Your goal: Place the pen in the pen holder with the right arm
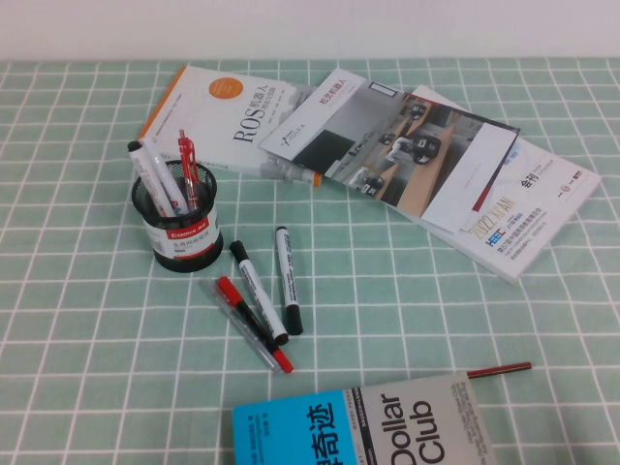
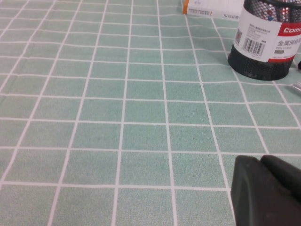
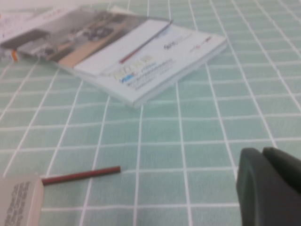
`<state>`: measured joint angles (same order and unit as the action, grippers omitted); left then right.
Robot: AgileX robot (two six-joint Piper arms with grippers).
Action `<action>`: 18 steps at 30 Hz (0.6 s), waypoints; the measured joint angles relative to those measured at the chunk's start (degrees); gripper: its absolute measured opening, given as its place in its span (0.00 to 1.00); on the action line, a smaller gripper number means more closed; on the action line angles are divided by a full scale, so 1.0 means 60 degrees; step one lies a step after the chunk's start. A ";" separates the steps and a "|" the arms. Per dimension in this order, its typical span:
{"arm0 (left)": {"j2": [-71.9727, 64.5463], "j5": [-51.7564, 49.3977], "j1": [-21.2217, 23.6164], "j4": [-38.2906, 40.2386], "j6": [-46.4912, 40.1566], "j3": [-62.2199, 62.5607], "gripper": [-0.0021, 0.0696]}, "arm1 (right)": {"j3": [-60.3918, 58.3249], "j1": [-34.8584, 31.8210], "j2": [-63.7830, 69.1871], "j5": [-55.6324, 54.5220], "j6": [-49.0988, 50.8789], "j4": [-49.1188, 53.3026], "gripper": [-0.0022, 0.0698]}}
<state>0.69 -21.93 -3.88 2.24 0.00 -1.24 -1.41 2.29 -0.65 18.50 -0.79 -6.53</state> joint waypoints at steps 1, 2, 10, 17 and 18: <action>0.0000 0.0000 0.0000 0.0000 0.0000 0.0000 0.02 | 0.0000 0.0000 0.0000 0.0069 0.0000 0.0000 0.00; 0.0000 0.0000 0.0000 0.0000 0.0000 0.0000 0.02 | 0.0000 0.0000 0.0000 0.0116 -0.0027 -0.0017 0.00; 0.0000 0.0000 0.0000 0.0000 0.0000 0.0000 0.02 | 0.0000 0.0000 -0.0019 0.0135 -0.0047 -0.0020 0.00; 0.0000 0.0000 0.0000 0.0000 0.0000 0.0000 0.02 | 0.0000 0.0000 -0.0019 0.0156 -0.0047 -0.0036 0.00; 0.0000 0.0000 0.0000 0.0000 0.0000 0.0000 0.02 | 0.0000 0.0000 -0.0019 0.0156 -0.0047 -0.0036 0.00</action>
<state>0.69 -21.93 -3.88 2.24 0.00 -1.24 -1.41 2.29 -0.77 19.43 -1.07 -6.74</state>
